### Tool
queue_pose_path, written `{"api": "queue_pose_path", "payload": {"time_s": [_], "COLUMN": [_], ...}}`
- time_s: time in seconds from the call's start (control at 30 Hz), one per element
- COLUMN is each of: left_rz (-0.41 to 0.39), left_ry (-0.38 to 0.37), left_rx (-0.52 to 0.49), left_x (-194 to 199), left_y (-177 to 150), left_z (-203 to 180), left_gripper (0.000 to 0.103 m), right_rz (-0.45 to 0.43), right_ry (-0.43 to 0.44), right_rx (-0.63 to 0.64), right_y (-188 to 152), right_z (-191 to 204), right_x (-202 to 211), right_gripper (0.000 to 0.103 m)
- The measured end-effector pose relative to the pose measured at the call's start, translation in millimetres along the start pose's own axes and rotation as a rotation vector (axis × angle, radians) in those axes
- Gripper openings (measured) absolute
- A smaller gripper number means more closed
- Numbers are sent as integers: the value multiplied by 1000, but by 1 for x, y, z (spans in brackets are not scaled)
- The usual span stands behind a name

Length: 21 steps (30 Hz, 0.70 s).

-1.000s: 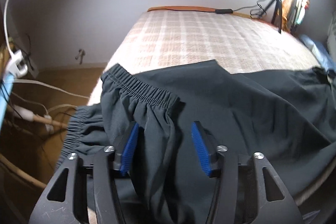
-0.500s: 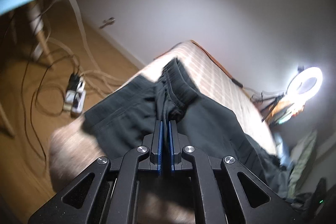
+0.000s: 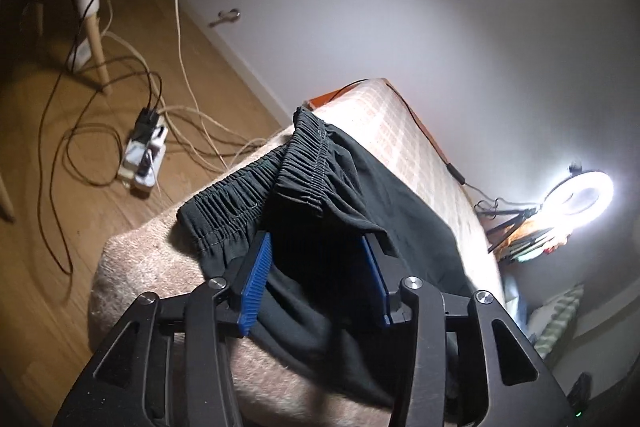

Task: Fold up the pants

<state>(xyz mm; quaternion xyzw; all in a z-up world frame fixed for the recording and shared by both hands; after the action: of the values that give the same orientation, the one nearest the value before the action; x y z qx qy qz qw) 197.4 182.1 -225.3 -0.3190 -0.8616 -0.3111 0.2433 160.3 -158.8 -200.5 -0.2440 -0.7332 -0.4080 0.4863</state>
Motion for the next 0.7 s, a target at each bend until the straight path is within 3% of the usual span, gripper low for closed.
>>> {"api": "queue_pose_path", "payload": {"time_s": [0.2, 0.33, 0.4, 0.53, 0.63, 0.67, 0.7], "left_rz": [-22, -24, -13, 13, -6, -12, -18], "left_ry": [-48, -57, 6, 31, 57, 66, 67], "left_rx": [35, 16, 0, 26, -8, -17, -27], "left_x": [16, 16, 8, -8, -13, -14, -15], "left_y": [-5, -6, -3, 2, 7, 9, 10], "left_z": [1, -5, -4, -1, -6, -6, -7], "left_gripper": [45, 51, 52, 52, 46, 29, 20], "right_rz": [4, 4, 1, -13, -14, -13, -13], "right_ry": [8, 15, 14, 14, 10, 7, 5], "right_rx": [-8, -7, -5, -8, -9, -7, -6], "right_y": [-3, -2, 0, 2, 3, 3, 4], "right_z": [-4, -3, -3, -3, -4, -4, -4], "right_x": [-2, -5, -6, -4, -4, -5, -5], "right_gripper": [0, 0, 0, 0, 0, 0, 0]}}
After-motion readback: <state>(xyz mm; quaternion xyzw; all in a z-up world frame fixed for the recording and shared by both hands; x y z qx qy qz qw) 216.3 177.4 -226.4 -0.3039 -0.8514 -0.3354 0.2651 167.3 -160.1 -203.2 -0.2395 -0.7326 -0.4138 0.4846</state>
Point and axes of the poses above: each gripper's, at about its wrist camera, not at the fingertips, and x roughly against the way its jaws point, z to its left, y to its top, the point moved 6 cm from there along -x, roughly the way its jaws point, and after that the axes turned 5 degrees about z, right-handed, at the moved point
